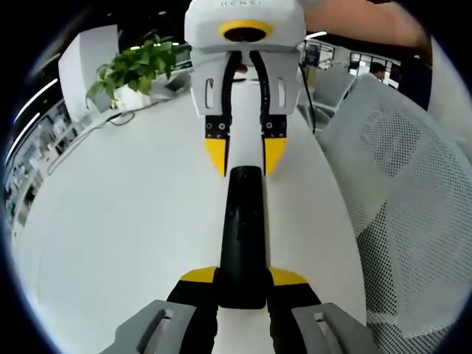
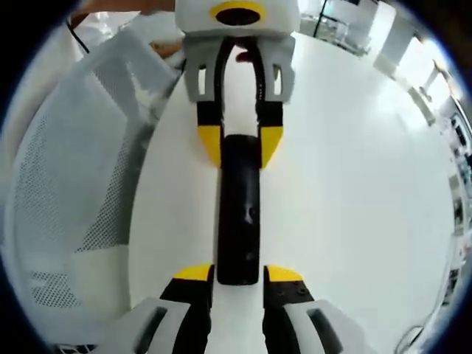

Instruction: Press the specified remote control buttons in sequence, fully releasing each button before pressing the next.

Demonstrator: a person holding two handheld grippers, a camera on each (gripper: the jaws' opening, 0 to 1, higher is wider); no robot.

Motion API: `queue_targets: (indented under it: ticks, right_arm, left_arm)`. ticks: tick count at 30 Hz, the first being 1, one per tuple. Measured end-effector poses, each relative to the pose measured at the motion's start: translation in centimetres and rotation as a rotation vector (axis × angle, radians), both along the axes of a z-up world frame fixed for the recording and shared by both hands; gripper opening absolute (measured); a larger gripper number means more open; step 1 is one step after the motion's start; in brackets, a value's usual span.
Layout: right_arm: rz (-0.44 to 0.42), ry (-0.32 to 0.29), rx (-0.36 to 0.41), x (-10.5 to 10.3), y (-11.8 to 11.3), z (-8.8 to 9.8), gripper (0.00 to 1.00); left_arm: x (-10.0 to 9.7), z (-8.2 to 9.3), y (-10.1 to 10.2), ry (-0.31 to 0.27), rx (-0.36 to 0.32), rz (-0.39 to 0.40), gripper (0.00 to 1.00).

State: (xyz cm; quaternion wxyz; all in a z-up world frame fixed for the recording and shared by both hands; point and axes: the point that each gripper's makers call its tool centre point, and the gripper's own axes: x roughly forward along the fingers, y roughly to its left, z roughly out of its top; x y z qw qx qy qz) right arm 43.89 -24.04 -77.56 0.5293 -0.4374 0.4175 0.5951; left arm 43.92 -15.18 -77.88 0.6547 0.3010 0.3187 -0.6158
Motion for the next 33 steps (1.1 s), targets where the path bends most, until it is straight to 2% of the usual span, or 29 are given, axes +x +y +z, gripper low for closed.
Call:
queue_targets:
  ticks: [16,33]
  right_arm:
    - [-0.007,0.023,-0.007,-0.27,-0.22,-0.81,0.22]
    - [0.006,0.005,-0.009,-0.19,-0.18,-0.89,0.19]
  left_arm:
    - [-0.03,-0.04,0.01,0.003,0.005,0.004,0.25]
    - [-0.08,-0.06,0.02,-0.005,0.015,0.000,0.25]
